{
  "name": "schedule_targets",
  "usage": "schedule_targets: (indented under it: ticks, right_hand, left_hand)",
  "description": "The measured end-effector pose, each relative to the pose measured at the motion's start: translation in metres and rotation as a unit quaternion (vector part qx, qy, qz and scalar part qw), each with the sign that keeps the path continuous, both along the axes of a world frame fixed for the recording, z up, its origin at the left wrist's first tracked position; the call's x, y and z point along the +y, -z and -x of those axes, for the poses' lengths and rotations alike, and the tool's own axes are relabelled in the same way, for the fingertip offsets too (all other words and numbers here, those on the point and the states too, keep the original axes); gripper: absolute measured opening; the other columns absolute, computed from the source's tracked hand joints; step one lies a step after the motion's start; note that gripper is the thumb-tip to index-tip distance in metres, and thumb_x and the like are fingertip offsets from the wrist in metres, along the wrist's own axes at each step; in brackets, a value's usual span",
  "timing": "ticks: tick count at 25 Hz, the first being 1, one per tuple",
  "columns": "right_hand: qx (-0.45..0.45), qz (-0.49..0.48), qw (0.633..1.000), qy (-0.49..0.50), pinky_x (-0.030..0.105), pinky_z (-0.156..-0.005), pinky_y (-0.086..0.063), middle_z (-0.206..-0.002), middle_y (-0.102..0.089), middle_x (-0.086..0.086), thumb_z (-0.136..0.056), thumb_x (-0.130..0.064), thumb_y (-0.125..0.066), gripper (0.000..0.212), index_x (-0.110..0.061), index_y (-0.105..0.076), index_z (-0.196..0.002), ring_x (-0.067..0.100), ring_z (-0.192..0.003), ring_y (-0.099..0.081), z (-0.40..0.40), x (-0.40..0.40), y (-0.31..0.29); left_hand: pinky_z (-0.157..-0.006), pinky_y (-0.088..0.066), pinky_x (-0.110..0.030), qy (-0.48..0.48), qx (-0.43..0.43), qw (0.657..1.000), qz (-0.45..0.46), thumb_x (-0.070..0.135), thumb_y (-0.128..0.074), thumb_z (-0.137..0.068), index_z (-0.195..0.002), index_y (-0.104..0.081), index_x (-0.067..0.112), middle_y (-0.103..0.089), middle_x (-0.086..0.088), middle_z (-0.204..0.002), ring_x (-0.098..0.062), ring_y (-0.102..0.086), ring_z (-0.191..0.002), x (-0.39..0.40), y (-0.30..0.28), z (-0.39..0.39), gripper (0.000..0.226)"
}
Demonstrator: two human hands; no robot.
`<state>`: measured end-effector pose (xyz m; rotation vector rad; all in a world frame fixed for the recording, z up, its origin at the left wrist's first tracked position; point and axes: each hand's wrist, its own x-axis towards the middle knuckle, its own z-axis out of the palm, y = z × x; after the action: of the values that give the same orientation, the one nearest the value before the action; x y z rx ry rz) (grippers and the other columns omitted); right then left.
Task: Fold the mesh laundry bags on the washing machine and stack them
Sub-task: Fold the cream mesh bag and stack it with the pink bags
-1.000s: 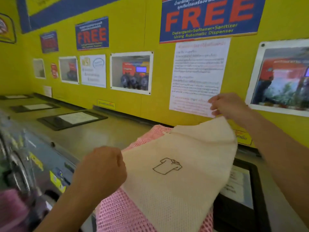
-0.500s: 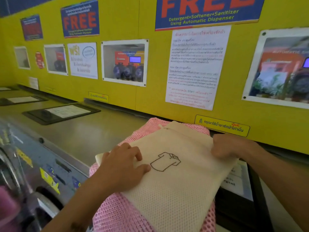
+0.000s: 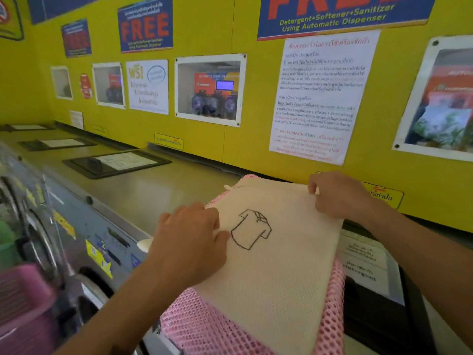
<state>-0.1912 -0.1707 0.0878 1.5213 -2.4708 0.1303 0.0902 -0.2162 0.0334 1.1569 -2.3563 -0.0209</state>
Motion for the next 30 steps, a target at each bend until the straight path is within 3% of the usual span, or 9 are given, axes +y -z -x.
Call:
schedule_targets:
  ticks: [4,8,14,18,22,25,26,28,30]
  right_hand:
    - [-0.059,-0.098,0.992,-0.048,0.033,-0.08,-0.047,-0.12,-0.057,-0.001,-0.088,-0.029,-0.056,0.032,-0.027,-0.056,-0.119,0.018,-0.1,-0.054,-0.021,-0.003,-0.002]
    - [-0.133,-0.158,0.963,-0.175,0.035,-0.094,-0.047,-0.117,-0.057,-0.013,-0.087,-0.058,-0.054,0.041,-0.039,-0.054,-0.123,0.01,-0.106,-0.055,-0.08,0.029,-0.007]
    - [-0.066,-0.237,0.94,-0.237,0.036,-0.098,-0.043,-0.127,-0.045,-0.023,-0.083,-0.07,-0.047,0.054,-0.05,-0.037,-0.132,0.007,-0.116,-0.046,-0.139,0.1,-0.011]
    - [0.045,-0.211,0.945,-0.248,0.04,-0.095,-0.045,-0.127,-0.042,-0.013,-0.084,-0.069,-0.042,0.059,-0.041,-0.03,-0.135,0.014,-0.113,-0.045,-0.174,0.125,0.009]
    - [0.099,-0.209,0.948,-0.218,0.056,-0.105,-0.035,-0.148,-0.025,0.011,-0.076,-0.077,-0.049,0.096,-0.024,-0.015,-0.149,0.043,-0.137,-0.029,-0.191,0.129,0.052]
    - [0.126,-0.196,0.955,-0.184,0.073,-0.071,-0.048,-0.123,-0.059,0.032,-0.034,-0.074,-0.075,0.119,-0.006,-0.058,-0.13,0.061,-0.106,-0.057,-0.183,0.126,0.073]
    - [0.121,-0.196,0.956,-0.18,0.073,-0.066,-0.049,-0.118,-0.062,0.035,-0.025,-0.068,-0.083,0.122,-0.002,-0.06,-0.126,0.062,-0.1,-0.059,-0.181,0.124,0.077]
    - [0.108,-0.239,0.95,-0.171,0.073,-0.084,-0.045,-0.14,-0.041,0.037,-0.046,-0.052,-0.09,0.123,-0.005,-0.032,-0.143,0.063,-0.121,-0.045,-0.183,0.122,0.078]
    - [0.134,-0.147,0.957,-0.212,0.063,-0.106,-0.032,-0.155,-0.005,0.024,-0.075,-0.036,-0.077,0.115,-0.017,0.011,-0.145,0.053,-0.142,-0.014,-0.178,0.124,0.079]
  left_hand:
    - [-0.098,-0.043,-0.032,0.081,-0.062,0.987,-0.124,0.058,-0.05,-0.088,-0.116,-0.053,0.041,-0.05,0.018,-0.108,-0.007,-0.05,-0.103,0.011,0.001,-0.025,0.033]
    - [-0.097,-0.044,-0.031,0.136,-0.06,0.978,-0.147,0.052,-0.057,-0.086,-0.12,-0.05,0.044,-0.051,0.019,-0.11,-0.007,-0.051,-0.107,0.009,-0.001,-0.037,0.035]
    - [-0.092,-0.04,-0.031,0.163,-0.084,0.979,-0.09,0.035,-0.054,-0.09,-0.114,-0.037,0.037,-0.042,0.012,-0.12,-0.013,-0.045,-0.107,0.02,0.009,-0.048,0.03]
    - [-0.098,-0.039,-0.032,0.206,-0.069,0.976,-0.017,0.017,-0.051,-0.083,-0.128,-0.035,0.029,-0.033,0.007,-0.13,-0.015,-0.036,-0.116,0.039,0.029,-0.055,0.05]
    - [-0.116,-0.023,-0.034,0.212,-0.081,0.974,0.0,0.039,-0.058,-0.078,-0.144,-0.018,0.029,-0.02,0.007,-0.144,-0.013,-0.018,-0.136,0.042,0.045,-0.064,0.078]
    - [-0.121,-0.004,-0.045,0.173,-0.136,0.975,0.031,0.067,-0.06,-0.069,-0.151,0.006,0.025,0.001,0.001,-0.157,-0.018,0.008,-0.147,0.045,0.07,-0.062,0.114]
    - [-0.121,-0.003,-0.05,0.158,-0.153,0.975,0.044,0.074,-0.06,-0.063,-0.152,0.011,0.02,0.004,-0.004,-0.16,-0.023,0.011,-0.148,0.047,0.079,-0.059,0.125]
    - [-0.117,-0.014,-0.058,0.126,-0.161,0.976,0.073,0.078,-0.062,-0.055,-0.153,0.004,0.013,-0.006,-0.013,-0.161,-0.032,-0.001,-0.15,0.048,0.095,-0.053,0.135]
    - [-0.109,-0.03,-0.063,0.118,-0.11,0.982,0.1,0.07,-0.063,-0.061,-0.152,-0.016,0.009,-0.028,-0.017,-0.156,-0.037,-0.023,-0.145,0.047,0.103,-0.046,0.119]
